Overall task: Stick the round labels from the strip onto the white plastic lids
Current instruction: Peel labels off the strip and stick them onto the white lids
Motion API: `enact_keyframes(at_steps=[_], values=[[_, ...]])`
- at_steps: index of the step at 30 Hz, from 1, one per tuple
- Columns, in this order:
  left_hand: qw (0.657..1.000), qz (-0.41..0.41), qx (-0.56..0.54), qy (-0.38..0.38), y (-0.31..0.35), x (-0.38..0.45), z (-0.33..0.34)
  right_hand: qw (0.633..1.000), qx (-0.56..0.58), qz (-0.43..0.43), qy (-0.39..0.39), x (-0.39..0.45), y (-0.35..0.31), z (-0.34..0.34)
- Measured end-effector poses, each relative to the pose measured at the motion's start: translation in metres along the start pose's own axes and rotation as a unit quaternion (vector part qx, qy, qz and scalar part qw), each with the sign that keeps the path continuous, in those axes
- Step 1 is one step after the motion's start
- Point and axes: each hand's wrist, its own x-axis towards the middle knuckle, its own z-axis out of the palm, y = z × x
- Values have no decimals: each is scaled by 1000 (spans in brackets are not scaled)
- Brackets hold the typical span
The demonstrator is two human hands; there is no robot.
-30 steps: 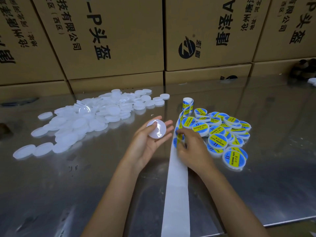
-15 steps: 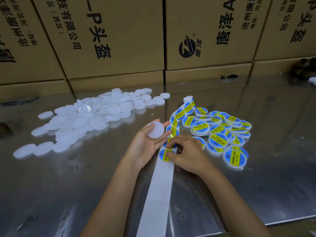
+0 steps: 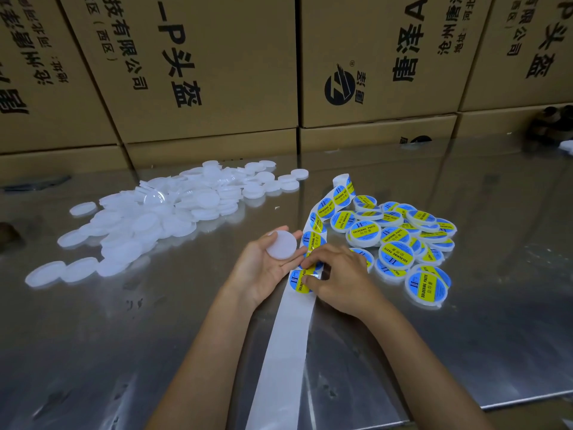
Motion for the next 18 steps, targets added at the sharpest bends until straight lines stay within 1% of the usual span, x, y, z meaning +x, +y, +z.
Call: enact_keyframes(at_steps=[8,11,18], values=[[1000,3,10,4,-1,0,3,1000,5,-3,27,0,-2,3],[1000,-1,16,-5,0,-2,5,1000,0,-4,24,0,-3,4],[997,4,75,-26,-1,-7,10,1000,-9,-3,18,1,-3,6]])
